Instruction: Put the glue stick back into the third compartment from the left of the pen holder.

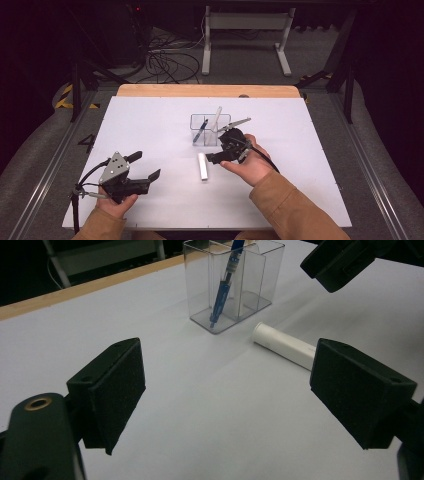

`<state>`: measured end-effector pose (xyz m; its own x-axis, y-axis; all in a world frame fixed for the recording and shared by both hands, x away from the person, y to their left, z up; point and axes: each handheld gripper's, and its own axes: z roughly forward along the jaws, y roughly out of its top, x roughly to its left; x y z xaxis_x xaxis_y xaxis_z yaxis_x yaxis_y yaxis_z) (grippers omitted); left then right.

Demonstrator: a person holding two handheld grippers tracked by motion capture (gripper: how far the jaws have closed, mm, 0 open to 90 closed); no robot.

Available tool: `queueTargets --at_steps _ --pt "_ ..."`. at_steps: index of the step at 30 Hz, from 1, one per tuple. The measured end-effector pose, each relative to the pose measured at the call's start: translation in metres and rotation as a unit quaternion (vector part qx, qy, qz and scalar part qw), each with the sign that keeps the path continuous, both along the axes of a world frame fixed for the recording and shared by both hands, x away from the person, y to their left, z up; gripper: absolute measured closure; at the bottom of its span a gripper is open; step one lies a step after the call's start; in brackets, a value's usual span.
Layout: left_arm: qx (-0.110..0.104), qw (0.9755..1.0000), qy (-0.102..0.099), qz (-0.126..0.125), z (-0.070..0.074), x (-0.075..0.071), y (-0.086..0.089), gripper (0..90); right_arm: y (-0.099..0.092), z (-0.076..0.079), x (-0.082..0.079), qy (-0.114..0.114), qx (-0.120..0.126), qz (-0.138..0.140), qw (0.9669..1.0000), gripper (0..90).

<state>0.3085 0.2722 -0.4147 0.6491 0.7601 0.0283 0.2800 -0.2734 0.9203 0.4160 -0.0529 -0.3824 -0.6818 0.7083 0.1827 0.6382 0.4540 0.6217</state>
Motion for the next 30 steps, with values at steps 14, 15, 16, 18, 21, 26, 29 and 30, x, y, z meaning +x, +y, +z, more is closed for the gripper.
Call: queueTargets --at_steps 14,15,16,18,21,26,29,30 --pt "0.002 1.0000 0.002 -0.001 -0.001 0.001 -0.001 15.6 0.019 -0.016 0.019 0.066 -0.022 0.011 0.9975 35.3" --pt "0.001 1.0000 0.002 -0.001 -0.001 0.001 -0.001 15.5 0.020 -0.017 0.019 0.067 -0.026 0.009 0.9973 36.0" --pt "0.001 1.0000 0.002 -0.002 -0.001 0.001 -0.001 15.5 0.021 -0.017 0.020 0.068 -0.028 0.007 0.9973 36.5" --pt "0.001 1.0000 0.002 -0.002 -0.001 0.001 -0.001 15.5 0.023 -0.019 0.020 0.072 -0.031 0.003 0.9969 36.9" --pt "0.002 1.0000 0.002 -0.002 -0.001 0.001 -0.001 15.5 0.027 -0.022 0.021 0.071 -0.039 -0.001 0.9967 38.5" --pt "0.001 1.0000 0.002 -0.001 -0.001 0.001 0.000 15.5 0.033 -0.026 0.021 0.078 -0.047 -0.013 0.9957 43.6" --pt "0.000 1.0000 0.003 -0.002 -0.001 0.001 0.000 15.5 0.036 -0.028 0.021 0.081 -0.047 -0.020 0.9954 45.4" --pt "0.000 1.0000 0.002 -0.001 -0.001 0.001 0.000 15.5 0.038 -0.029 0.021 0.081 -0.048 -0.021 0.9953 46.4"
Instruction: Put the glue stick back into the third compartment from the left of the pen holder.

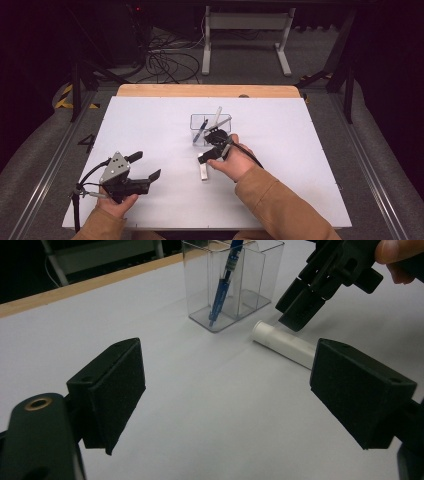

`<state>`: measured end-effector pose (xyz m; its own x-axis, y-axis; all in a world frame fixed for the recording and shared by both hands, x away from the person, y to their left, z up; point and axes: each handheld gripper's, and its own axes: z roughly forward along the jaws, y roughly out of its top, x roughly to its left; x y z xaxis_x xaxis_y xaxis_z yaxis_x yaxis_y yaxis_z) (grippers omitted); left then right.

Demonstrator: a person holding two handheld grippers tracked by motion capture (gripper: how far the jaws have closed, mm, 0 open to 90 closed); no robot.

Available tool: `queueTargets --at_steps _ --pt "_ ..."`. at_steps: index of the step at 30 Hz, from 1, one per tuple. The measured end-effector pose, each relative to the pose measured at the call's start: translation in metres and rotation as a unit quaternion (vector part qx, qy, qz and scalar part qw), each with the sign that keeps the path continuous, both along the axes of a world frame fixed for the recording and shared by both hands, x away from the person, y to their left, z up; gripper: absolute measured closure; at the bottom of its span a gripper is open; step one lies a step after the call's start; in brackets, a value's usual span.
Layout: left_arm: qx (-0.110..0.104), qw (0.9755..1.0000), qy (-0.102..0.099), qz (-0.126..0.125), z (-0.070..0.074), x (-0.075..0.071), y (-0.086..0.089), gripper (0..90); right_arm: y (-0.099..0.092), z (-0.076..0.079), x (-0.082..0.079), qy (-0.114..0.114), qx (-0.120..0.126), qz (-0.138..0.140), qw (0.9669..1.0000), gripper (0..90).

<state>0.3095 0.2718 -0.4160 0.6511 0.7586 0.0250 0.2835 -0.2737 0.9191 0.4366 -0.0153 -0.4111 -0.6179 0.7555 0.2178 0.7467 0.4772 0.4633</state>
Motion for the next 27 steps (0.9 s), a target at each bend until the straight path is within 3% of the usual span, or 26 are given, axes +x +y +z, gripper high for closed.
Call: queueTargets --at_steps 14,27 --pt "0.001 1.0000 0.000 0.000 0.000 0.000 0.000 15.5 0.014 -0.011 -0.001 0.006 -0.019 -0.022 0.9996 54.2" --pt "0.007 1.0000 -0.001 0.002 -0.001 0.000 0.000 15.6 0.027 -0.017 -0.007 -0.006 -0.023 -0.067 0.9975 60.9"
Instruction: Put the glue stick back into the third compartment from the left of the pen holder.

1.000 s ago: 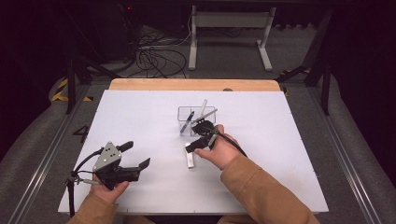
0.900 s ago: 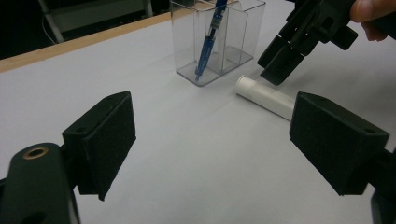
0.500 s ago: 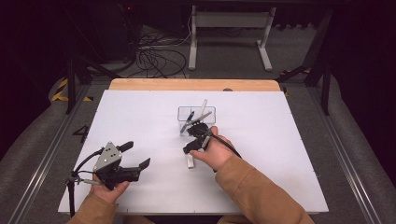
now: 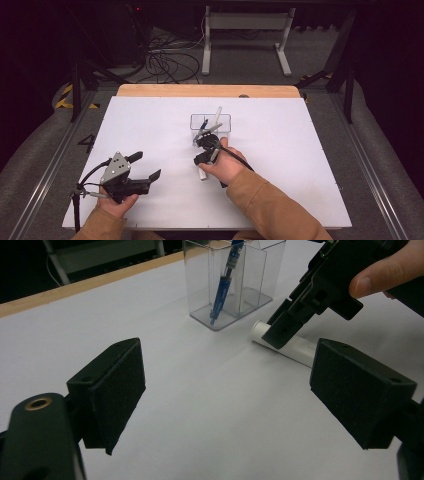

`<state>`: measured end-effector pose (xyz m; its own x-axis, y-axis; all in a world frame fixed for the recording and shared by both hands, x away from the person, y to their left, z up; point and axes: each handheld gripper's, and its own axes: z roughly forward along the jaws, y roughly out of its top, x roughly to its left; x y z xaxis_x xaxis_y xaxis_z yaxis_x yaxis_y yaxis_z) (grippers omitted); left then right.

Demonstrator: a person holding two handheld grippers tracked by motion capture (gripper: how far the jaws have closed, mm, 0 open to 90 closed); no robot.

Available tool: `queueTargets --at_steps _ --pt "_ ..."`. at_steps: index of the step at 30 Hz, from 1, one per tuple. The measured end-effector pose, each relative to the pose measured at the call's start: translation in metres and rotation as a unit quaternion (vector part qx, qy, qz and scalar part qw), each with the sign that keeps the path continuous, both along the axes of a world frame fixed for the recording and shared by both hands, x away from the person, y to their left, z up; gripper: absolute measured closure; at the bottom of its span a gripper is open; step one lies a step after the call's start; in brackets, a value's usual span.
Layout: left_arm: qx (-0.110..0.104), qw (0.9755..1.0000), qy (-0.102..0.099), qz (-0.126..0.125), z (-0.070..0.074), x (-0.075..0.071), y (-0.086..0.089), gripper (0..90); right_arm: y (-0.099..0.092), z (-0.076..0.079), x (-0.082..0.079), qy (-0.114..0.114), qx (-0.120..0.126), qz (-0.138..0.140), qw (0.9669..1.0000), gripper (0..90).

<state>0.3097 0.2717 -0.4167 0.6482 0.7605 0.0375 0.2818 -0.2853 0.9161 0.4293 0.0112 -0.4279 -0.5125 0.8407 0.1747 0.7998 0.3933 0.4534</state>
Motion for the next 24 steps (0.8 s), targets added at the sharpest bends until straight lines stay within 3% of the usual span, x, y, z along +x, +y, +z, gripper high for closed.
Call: queueTargets --at_steps 10,24 --pt "-0.001 1.0000 0.000 0.001 -0.0003 0.0001 0.0000 15.6 0.0090 -0.0048 -0.0034 -0.004 -0.017 -0.002 0.9999 66.9" --pt "0.000 1.0000 0.001 0.000 -0.0007 0.0002 -0.0001 15.6 0.0088 -0.0036 -0.0042 0.000 -0.011 -0.018 0.9998 67.3"
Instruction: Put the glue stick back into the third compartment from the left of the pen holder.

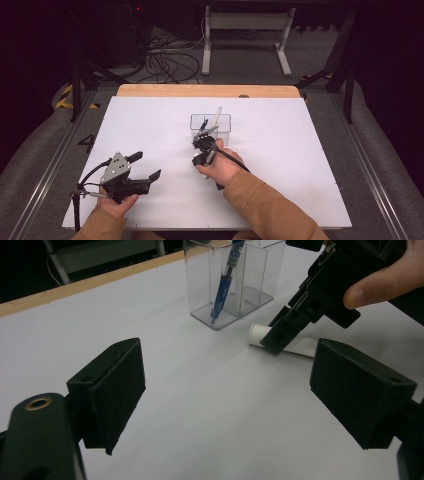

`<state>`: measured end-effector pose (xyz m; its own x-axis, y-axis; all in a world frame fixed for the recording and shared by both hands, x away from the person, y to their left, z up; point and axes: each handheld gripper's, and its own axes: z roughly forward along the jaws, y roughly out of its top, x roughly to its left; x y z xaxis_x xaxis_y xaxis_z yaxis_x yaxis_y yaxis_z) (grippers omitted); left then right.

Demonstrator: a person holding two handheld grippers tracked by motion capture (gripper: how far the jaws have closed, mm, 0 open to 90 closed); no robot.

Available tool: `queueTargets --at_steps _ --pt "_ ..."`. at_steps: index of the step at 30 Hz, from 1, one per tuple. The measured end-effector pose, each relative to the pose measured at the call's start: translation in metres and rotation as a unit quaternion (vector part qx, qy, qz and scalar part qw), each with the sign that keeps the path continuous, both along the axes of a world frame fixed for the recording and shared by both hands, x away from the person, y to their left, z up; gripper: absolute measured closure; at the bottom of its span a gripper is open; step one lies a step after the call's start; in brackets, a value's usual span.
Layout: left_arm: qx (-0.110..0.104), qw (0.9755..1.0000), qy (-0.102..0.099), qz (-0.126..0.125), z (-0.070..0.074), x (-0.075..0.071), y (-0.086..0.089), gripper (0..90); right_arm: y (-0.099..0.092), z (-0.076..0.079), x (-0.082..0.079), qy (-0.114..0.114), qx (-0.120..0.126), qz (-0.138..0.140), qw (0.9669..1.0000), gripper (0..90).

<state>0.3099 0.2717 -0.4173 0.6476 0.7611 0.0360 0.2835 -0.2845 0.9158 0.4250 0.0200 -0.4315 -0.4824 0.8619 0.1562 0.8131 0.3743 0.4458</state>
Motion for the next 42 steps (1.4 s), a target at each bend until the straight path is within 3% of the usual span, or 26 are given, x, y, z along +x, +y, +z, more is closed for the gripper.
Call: queueTargets --at_steps 15,29,42 --pt "-0.001 1.0000 0.002 0.001 -0.001 0.000 -0.001 15.6 -0.011 0.021 -0.010 -0.040 0.031 0.024 0.9984 67.4" --pt "-0.002 1.0000 0.002 0.002 -0.001 0.000 -0.001 15.6 -0.023 0.037 -0.015 -0.083 0.057 0.044 0.9939 67.3" --pt "0.001 1.0000 0.001 0.001 -0.001 0.000 -0.001 15.5 -0.050 0.059 -0.022 -0.143 0.104 0.052 0.9828 67.3"
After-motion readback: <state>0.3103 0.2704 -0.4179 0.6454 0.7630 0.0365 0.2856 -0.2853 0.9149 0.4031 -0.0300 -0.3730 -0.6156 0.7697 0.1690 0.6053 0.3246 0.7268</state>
